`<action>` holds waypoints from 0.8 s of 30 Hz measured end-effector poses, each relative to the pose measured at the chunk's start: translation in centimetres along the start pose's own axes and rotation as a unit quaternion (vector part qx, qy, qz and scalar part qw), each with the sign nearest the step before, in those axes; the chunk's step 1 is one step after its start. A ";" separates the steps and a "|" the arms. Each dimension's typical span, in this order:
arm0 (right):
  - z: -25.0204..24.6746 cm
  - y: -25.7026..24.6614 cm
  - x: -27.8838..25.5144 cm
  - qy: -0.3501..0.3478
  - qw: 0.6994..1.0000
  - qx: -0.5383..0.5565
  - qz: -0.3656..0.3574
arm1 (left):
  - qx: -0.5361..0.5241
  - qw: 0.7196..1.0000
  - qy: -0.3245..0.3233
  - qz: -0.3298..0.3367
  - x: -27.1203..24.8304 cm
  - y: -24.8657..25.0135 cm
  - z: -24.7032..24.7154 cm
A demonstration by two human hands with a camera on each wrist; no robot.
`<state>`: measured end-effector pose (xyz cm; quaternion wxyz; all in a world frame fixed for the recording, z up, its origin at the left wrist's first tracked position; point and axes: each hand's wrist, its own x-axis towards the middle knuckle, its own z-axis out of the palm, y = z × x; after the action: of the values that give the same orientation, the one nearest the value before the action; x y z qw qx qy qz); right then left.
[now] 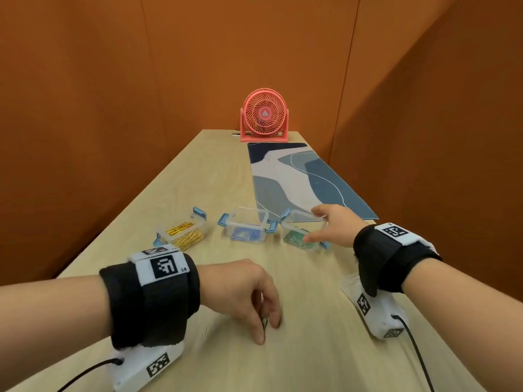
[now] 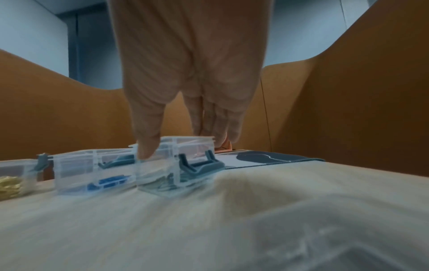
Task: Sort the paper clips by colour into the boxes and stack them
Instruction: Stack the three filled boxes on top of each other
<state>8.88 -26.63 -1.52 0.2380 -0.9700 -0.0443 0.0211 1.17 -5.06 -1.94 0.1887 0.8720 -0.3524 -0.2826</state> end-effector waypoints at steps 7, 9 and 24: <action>0.7 -0.9 -3.4 -0.037 0.999 0.019 -0.005 | -0.079 0.995 -0.037 -0.039 -0.6 0.2 0.4; 1.0 -1.1 -4.6 -0.050 0.998 0.026 -0.023 | -0.163 0.986 0.043 -0.022 -0.5 0.5 -0.9; 0.8 -2.9 -8.3 -0.088 0.981 0.155 -0.072 | 0.060 0.871 0.307 -0.379 -3.7 -10.1 -6.4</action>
<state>0.32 -24.53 -0.75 0.3813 -0.9101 -0.1313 0.0957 8.16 5.29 -1.02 0.1133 0.9910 0.0652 -0.0291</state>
